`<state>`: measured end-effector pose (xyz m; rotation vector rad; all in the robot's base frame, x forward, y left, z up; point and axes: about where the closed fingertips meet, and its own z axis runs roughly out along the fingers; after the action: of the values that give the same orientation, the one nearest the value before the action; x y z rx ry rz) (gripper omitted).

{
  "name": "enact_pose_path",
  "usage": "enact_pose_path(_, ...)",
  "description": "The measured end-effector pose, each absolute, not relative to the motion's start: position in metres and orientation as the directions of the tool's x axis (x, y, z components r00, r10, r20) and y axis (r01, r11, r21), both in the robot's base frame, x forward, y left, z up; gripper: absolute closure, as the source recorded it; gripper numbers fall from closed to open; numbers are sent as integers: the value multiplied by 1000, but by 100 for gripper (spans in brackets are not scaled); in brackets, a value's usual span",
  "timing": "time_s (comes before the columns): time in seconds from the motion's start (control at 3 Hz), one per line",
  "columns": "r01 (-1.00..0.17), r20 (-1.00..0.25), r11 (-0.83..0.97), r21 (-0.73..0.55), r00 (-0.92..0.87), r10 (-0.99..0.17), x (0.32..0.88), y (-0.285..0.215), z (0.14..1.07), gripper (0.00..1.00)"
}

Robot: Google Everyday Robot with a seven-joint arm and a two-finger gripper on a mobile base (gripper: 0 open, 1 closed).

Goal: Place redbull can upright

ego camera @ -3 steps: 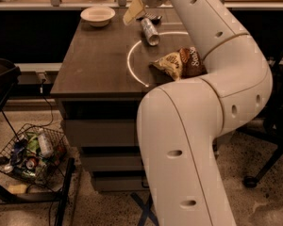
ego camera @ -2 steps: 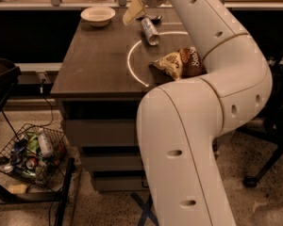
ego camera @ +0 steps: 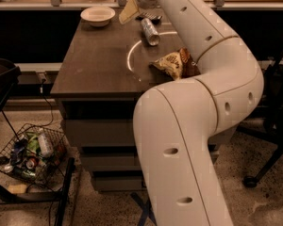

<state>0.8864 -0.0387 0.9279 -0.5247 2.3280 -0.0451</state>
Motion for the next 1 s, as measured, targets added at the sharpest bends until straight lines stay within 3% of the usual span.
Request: enact_pose_path(1.0,-225,-643,951,-213,-701,-310,911,-67,890,0)
